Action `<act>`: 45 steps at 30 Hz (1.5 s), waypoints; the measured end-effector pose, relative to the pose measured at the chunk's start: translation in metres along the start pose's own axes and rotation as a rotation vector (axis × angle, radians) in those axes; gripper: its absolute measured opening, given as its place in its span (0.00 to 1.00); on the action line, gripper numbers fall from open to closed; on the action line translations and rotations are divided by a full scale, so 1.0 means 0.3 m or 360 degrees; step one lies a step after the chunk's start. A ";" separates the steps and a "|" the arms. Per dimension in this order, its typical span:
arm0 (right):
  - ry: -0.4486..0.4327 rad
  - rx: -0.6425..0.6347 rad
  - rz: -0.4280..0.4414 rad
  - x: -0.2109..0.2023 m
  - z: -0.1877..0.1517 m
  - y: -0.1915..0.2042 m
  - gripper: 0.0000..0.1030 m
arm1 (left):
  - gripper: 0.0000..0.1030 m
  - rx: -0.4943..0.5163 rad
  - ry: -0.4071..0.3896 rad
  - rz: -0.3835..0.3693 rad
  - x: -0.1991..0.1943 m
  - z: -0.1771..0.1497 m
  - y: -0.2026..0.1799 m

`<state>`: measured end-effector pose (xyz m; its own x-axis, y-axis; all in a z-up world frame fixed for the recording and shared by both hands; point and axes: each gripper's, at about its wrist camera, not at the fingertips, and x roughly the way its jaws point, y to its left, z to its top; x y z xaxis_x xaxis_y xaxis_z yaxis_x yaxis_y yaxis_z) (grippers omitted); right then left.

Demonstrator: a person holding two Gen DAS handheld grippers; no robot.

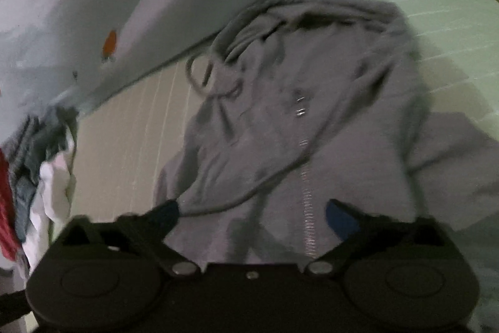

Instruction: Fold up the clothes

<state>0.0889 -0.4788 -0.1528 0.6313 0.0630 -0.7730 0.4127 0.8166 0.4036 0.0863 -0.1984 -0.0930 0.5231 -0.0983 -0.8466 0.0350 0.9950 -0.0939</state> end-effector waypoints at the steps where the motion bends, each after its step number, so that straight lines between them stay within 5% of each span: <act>1: 0.0008 -0.0003 0.0013 0.017 0.001 0.016 1.00 | 0.81 -0.0018 0.0012 0.0006 0.010 0.001 0.009; 5: 0.0029 -0.0009 -0.0068 0.070 0.005 0.056 0.98 | 0.81 -0.0051 0.0058 0.0025 0.052 0.003 0.029; 7: 0.0014 -0.0082 -0.0161 0.075 0.006 0.082 0.86 | 0.81 -0.0058 0.0070 0.0027 0.065 0.002 0.034; 9: 0.0017 -0.0230 -0.0229 0.070 -0.001 0.108 0.62 | 0.81 -0.0059 0.0075 0.0029 0.073 0.001 0.038; 12: 0.0036 -0.0315 -0.0192 0.041 -0.008 0.102 0.10 | 0.81 -0.0079 0.0078 0.0028 0.082 0.004 0.046; 15: -0.0005 -0.0352 -0.0214 -0.022 -0.015 0.073 0.02 | 0.81 -0.0096 0.0074 0.0028 0.084 0.003 0.053; 23: -0.0195 -0.0401 -0.0269 -0.235 0.027 -0.055 0.04 | 0.81 -0.0099 0.0040 0.0009 0.053 -0.009 0.057; 25: -0.0171 -0.0323 -0.0194 -0.238 0.054 -0.077 0.14 | 0.81 -0.0093 0.0046 0.0002 0.050 -0.014 0.049; 27: -0.0161 -0.0285 -0.0143 -0.221 0.057 -0.061 0.46 | 0.81 -0.0083 0.0053 -0.0013 0.047 -0.019 0.037; 28: -0.0136 -0.0282 -0.0134 -0.200 0.052 -0.049 0.47 | 0.81 -0.0074 0.0048 -0.0027 0.041 -0.021 0.031; 35: 0.0091 -0.0297 -0.0110 -0.028 0.010 0.035 0.29 | 0.81 -0.0072 -0.0001 -0.0051 0.010 -0.030 0.028; 38: 0.0174 -0.0292 -0.0098 0.034 -0.012 0.054 0.28 | 0.81 -0.0102 -0.0005 -0.0039 0.014 -0.023 0.048; 40: 0.0155 -0.0302 -0.0085 0.024 -0.013 0.040 0.19 | 0.81 -0.0123 -0.0001 -0.0030 0.022 -0.018 0.060; 41: 0.0142 -0.0310 -0.0078 0.017 -0.012 0.033 0.04 | 0.81 -0.0133 0.0002 -0.0026 0.026 -0.015 0.065; 45: 0.0078 -0.0308 -0.0044 -0.035 0.005 -0.001 0.00 | 0.81 -0.0132 0.0014 -0.0027 0.034 -0.013 0.070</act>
<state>0.0831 -0.4807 -0.1442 0.5868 0.0630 -0.8073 0.2928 0.9130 0.2841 0.0891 -0.1786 -0.1057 0.5153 -0.1156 -0.8492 -0.0270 0.9882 -0.1509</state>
